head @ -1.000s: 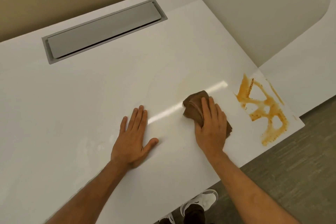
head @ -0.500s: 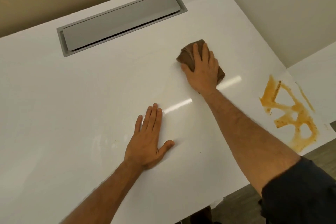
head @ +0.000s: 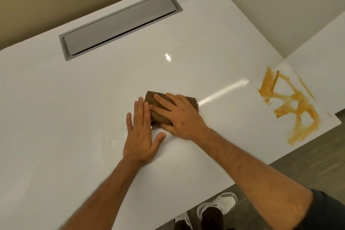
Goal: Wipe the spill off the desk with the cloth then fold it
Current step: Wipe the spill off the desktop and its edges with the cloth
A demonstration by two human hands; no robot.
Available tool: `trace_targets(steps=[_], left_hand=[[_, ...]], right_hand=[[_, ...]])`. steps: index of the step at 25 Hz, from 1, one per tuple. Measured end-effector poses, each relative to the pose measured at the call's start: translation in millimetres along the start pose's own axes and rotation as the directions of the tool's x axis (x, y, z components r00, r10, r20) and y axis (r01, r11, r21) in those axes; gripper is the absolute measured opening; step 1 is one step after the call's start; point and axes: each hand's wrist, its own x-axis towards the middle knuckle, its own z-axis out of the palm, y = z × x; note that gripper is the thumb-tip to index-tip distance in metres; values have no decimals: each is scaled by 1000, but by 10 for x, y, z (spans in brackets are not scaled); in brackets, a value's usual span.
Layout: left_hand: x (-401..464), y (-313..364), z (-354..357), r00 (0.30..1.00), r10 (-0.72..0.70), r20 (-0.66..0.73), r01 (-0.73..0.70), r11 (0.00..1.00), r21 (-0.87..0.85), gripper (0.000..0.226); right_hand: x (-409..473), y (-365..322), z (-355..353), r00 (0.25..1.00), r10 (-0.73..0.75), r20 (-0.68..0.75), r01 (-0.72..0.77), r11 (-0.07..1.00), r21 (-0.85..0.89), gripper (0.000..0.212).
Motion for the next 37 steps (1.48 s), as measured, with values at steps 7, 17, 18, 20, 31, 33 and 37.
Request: trace_targets(steps=[7, 17, 18, 20, 31, 33, 37], left_hand=[[-9, 11, -6, 967, 120, 224, -150, 981, 121, 103], [430, 860, 308, 854, 391, 342, -450, 886, 109, 96], [515, 972, 380, 857, 384, 343, -436, 896, 86, 95], [654, 1103, 498, 865, 345, 365, -394, 917, 67, 96], [739, 1100, 646, 875, 301, 378, -370, 921, 123, 91], [750, 1094, 649, 877, 297, 377, -364, 924, 121, 90], [756, 1115, 645, 876, 290, 385, -359, 926, 118, 89]], right_hand=[[-1124, 31, -114, 997, 70, -17, -70, 997, -22, 62], [-2150, 210, -659, 769, 617, -168, -492, 739, 460, 70], [-2244, 262, -742, 703, 686, -186, -506, 666, 548, 71], [-2449, 442, -943, 548, 808, -218, -533, 538, 653, 70], [-2799, 1788, -1287, 313, 934, -171, -838, 357, 413, 60], [-2799, 1857, -1164, 401, 900, -172, -848, 435, 302, 75], [-2896, 1840, -1096, 402, 898, -180, -840, 440, 319, 77]])
